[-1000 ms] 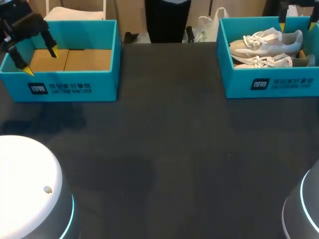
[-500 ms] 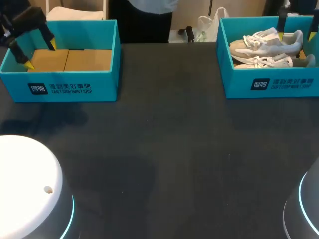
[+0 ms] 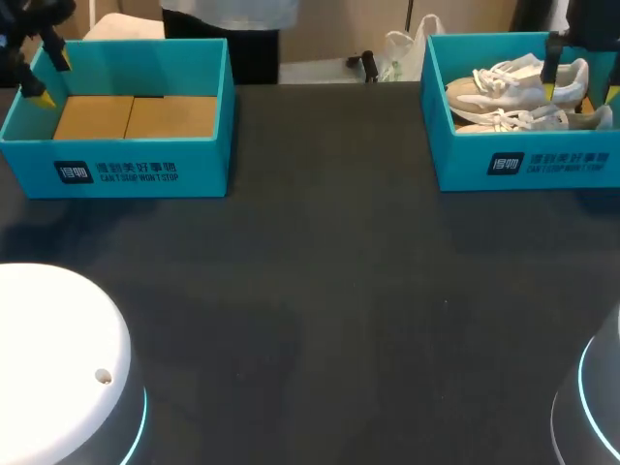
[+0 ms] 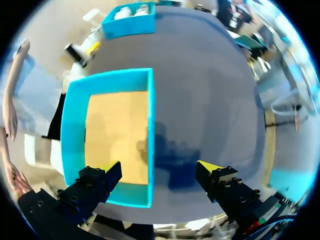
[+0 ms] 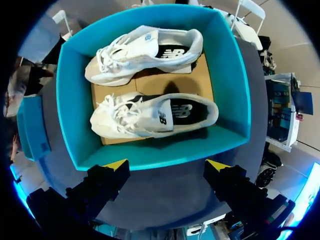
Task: Take the shoe out of the shoebox, open the shoe tongue, remove and reinsert the insole, then place the shoe into the shoebox
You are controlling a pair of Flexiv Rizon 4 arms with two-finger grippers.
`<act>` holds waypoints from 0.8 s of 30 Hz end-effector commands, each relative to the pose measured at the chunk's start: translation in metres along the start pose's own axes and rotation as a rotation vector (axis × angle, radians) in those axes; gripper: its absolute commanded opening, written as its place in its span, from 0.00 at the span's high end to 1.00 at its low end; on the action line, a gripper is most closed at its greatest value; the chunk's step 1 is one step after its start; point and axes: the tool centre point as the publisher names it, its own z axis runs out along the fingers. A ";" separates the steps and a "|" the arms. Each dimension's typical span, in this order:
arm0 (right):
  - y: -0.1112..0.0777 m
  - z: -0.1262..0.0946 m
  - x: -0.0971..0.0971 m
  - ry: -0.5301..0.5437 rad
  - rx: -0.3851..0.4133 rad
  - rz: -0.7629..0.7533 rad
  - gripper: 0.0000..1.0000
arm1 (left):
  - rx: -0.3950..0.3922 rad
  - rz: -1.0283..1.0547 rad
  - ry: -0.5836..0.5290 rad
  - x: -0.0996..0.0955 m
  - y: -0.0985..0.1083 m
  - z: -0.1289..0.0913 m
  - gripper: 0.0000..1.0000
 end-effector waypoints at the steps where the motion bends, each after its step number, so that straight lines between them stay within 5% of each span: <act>1: -0.015 0.001 -0.002 -0.008 -0.154 -0.016 0.00 | -0.160 -0.646 -0.107 0.002 -0.006 0.000 0.00; 3: -0.017 0.002 -0.002 -0.011 -0.152 -0.027 0.00 | -0.160 -0.646 -0.107 0.002 -0.006 0.000 0.00; 8: -0.022 0.007 -0.003 0.004 -0.170 -0.037 0.00 | -0.153 -1.093 -0.173 0.013 -0.008 -0.015 0.00; 16: -0.031 0.011 0.002 0.026 -0.196 -0.034 0.00 | -0.224 -1.644 0.010 0.006 0.009 -0.009 0.00; 24: -0.044 0.015 0.001 0.033 -0.195 -0.011 0.00 | -0.168 -1.912 0.072 -0.008 0.025 -0.009 0.00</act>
